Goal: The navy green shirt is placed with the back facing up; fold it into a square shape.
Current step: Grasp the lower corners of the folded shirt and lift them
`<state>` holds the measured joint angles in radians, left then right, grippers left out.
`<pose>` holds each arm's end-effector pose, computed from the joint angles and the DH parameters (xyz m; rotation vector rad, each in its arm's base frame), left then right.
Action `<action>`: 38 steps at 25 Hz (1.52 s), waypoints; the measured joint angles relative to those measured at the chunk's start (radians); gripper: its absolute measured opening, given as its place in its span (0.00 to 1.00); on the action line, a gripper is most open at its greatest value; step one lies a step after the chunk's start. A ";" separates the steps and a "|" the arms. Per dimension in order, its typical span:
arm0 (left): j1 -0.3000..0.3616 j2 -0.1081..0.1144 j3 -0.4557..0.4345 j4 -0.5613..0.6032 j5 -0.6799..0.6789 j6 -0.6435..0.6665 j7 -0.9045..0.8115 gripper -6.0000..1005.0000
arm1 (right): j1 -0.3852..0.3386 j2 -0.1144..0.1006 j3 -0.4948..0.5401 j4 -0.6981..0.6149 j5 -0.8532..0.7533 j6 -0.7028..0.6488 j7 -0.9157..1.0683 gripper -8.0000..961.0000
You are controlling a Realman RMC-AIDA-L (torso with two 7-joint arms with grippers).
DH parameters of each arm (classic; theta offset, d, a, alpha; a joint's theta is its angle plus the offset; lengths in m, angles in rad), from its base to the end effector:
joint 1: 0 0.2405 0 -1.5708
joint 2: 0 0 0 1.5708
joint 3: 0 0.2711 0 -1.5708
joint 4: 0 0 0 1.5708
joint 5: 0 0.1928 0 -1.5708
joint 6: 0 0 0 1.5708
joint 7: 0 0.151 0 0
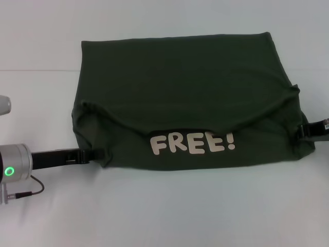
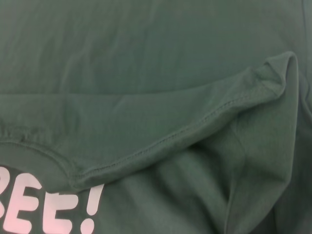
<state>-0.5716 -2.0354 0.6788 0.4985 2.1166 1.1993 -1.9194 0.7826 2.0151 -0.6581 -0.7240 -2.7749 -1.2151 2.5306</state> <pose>-0.3120 0.3525 -0.0238 -2.2963 -1.4663 -0.5026 0.2975 0.4072 0.0247 -2.0607 1.5696 -0.0924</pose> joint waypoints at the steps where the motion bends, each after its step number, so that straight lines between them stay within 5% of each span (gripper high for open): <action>1: 0.000 0.003 -0.002 0.000 0.000 0.009 -0.001 0.04 | -0.002 -0.002 0.000 0.000 0.000 -0.005 -0.003 0.08; 15: 0.035 0.064 -0.007 0.057 0.014 0.277 -0.138 0.03 | -0.075 -0.062 0.010 -0.015 0.063 -0.323 -0.123 0.05; 26: 0.072 0.080 -0.012 0.115 0.116 0.445 -0.254 0.03 | -0.128 -0.046 -0.021 -0.015 0.055 -0.480 -0.247 0.05; 38: 0.085 0.085 -0.057 0.143 0.280 0.601 -0.279 0.03 | -0.143 -0.052 -0.040 -0.015 0.055 -0.594 -0.314 0.05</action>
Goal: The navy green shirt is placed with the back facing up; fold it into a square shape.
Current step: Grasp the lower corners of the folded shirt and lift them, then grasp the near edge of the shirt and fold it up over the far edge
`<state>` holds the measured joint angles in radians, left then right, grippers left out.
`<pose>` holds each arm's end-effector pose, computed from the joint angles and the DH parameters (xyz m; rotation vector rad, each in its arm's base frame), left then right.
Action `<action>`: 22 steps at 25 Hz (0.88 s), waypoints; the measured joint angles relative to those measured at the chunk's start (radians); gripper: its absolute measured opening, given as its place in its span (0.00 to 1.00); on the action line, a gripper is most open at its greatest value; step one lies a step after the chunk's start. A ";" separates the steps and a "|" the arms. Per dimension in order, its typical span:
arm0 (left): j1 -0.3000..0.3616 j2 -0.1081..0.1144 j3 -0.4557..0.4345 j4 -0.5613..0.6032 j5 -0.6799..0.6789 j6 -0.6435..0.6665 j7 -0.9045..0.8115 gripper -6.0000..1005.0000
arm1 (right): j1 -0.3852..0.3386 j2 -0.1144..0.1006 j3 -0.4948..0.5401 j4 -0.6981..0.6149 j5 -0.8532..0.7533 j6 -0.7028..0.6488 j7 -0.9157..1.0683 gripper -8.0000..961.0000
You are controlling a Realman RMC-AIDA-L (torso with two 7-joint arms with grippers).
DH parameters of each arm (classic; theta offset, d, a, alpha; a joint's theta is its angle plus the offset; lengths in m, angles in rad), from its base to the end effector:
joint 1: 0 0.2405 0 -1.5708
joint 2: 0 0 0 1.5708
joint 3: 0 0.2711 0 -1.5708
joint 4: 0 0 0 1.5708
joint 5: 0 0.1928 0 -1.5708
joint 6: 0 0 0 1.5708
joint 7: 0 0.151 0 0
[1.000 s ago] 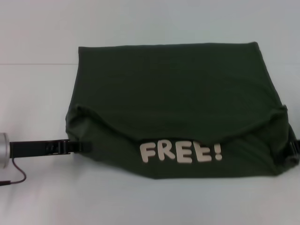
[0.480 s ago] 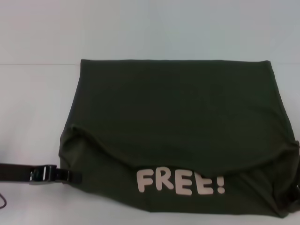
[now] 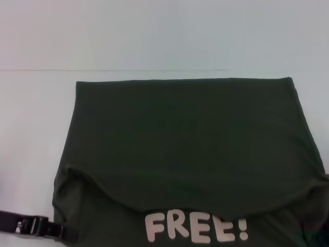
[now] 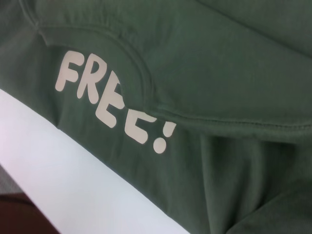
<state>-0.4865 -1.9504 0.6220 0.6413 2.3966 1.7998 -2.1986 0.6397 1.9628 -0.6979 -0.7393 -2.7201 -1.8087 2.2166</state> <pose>-0.3230 0.2679 0.0213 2.4218 1.8793 0.2545 0.3137 0.2963 0.0274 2.5846 -1.7104 0.3521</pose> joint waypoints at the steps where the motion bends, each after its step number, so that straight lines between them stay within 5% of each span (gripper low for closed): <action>1: 0.001 0.002 -0.008 0.000 0.010 0.014 0.000 0.03 | -0.003 0.000 -0.009 0.000 0.000 -0.003 -0.004 0.05; 16: -0.004 0.008 -0.099 -0.001 0.029 0.124 0.035 0.04 | -0.016 0.006 0.011 0.009 0.014 -0.013 -0.053 0.05; 22: -0.042 0.020 -0.193 -0.012 0.027 0.143 0.045 0.04 | -0.024 -0.015 0.116 0.011 0.056 -0.024 -0.066 0.05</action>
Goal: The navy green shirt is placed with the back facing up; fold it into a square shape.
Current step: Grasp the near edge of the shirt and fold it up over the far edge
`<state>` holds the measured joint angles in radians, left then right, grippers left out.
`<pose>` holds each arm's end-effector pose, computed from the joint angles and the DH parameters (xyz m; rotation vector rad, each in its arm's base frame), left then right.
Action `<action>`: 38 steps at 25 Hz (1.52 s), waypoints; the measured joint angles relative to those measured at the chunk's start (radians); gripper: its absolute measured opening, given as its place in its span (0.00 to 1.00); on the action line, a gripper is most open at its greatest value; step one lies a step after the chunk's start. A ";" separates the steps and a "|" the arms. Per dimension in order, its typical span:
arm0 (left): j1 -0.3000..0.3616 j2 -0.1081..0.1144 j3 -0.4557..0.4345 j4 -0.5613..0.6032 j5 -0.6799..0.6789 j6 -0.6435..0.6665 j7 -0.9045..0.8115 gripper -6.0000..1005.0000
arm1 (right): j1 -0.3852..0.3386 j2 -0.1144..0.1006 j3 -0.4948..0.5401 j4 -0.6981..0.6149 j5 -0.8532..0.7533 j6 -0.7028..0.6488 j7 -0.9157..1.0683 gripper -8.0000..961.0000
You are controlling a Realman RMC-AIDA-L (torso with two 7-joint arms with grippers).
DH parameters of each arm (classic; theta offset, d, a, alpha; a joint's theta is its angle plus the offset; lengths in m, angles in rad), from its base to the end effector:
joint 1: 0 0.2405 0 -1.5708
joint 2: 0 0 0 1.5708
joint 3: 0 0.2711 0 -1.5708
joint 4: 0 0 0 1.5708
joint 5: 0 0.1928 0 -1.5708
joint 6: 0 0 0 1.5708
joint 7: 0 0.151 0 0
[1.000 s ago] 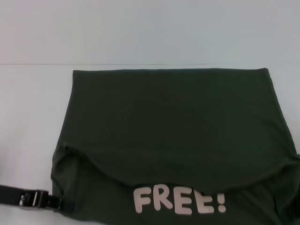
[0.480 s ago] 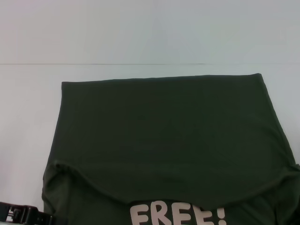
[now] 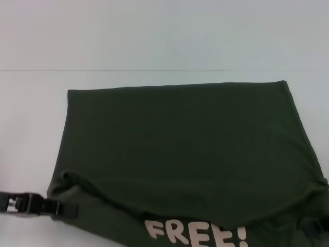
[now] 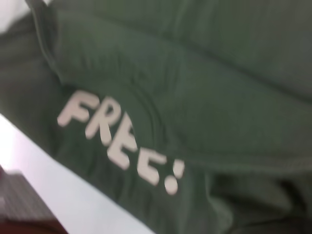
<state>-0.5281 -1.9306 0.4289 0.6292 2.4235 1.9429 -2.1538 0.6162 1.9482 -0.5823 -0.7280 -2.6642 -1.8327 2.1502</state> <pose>-0.3053 0.2734 0.0440 2.3921 1.7844 0.4655 0.3143 0.2949 0.0366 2.6055 -1.7197 0.1173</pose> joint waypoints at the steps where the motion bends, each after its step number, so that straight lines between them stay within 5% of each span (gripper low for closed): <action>1: -0.005 0.001 -0.015 -0.001 -0.001 -0.001 0.000 0.04 | -0.002 -0.005 0.022 0.001 0.011 -0.001 -0.001 0.05; 8: -0.034 0.010 -0.129 -0.023 -0.044 -0.048 -0.012 0.04 | -0.009 -0.068 0.173 0.075 0.115 0.043 0.005 0.05; 14: -0.039 0.011 -0.189 -0.065 -0.124 -0.155 -0.027 0.04 | -0.010 -0.084 0.238 0.150 0.189 0.164 0.015 0.05; 18: -0.040 0.008 -0.199 -0.088 -0.167 -0.237 -0.025 0.04 | -0.010 -0.071 0.259 0.177 0.235 0.270 0.024 0.05; 27: -0.061 -0.053 -0.196 -0.101 -0.244 -0.426 0.035 0.04 | 0.002 -0.003 0.249 0.199 0.323 0.507 -0.001 0.05; 38: -0.090 -0.101 -0.192 -0.110 -0.308 -0.578 0.126 0.04 | 0.012 0.030 0.245 0.196 0.459 0.648 -0.062 0.05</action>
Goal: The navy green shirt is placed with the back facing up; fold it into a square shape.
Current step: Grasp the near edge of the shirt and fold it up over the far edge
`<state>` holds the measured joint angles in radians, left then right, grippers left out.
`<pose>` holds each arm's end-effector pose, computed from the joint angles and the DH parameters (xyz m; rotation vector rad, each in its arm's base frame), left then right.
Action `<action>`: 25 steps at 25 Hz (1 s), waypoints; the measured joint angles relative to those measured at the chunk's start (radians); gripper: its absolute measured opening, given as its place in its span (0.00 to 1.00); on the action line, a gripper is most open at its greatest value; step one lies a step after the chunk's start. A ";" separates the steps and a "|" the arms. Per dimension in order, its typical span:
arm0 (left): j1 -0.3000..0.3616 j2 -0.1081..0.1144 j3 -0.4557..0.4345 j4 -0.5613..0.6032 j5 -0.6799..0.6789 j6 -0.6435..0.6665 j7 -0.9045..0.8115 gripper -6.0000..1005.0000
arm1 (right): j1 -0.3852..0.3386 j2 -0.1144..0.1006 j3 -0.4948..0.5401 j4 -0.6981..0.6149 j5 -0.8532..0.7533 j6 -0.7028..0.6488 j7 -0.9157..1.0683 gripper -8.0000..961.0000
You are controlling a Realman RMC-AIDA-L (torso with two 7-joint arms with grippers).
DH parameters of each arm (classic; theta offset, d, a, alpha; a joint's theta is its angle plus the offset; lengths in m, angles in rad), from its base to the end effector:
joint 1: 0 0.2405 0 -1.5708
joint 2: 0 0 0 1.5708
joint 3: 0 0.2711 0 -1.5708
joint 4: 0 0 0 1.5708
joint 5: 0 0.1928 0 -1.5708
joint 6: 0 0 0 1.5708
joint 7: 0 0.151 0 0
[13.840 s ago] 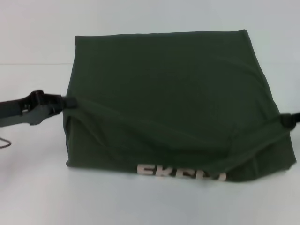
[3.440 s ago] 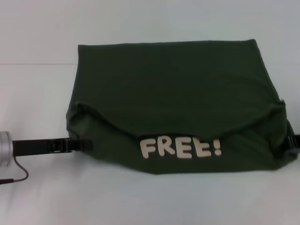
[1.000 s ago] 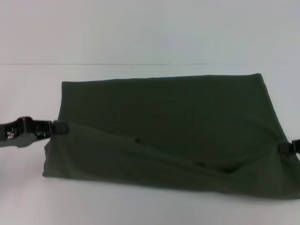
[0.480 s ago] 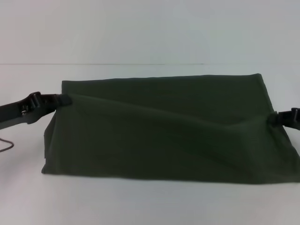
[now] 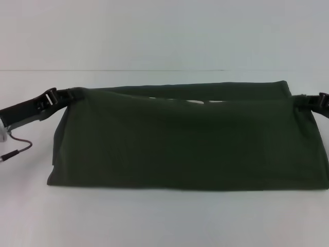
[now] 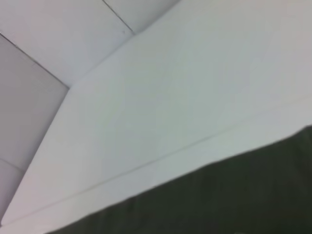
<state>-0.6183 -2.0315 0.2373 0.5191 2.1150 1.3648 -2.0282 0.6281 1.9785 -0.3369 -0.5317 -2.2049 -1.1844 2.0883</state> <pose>-0.2949 0.3735 0.0289 -1.9929 -1.6154 -1.0300 0.3240 0.3893 0.0446 -1.9210 1.5968 0.7389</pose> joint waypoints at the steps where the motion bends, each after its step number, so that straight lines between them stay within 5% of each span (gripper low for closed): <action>1: -0.003 -0.004 0.000 -0.003 -0.007 -0.007 0.011 0.04 | 0.002 0.005 0.000 -0.001 0.011 0.009 -0.010 0.05; 6: -0.024 -0.023 0.000 -0.007 -0.025 -0.060 0.050 0.04 | 0.015 0.040 -0.001 -0.005 0.072 0.093 -0.066 0.05; 25: -0.085 -0.105 0.000 -0.011 -0.083 -0.381 0.260 0.04 | 0.092 0.104 -0.037 0.016 0.109 0.359 -0.203 0.05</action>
<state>-0.7030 -2.1364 0.2376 0.5086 2.0317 0.9834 -1.7678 0.7198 2.0826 -0.3740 -0.5153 -2.0960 -0.8257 1.8855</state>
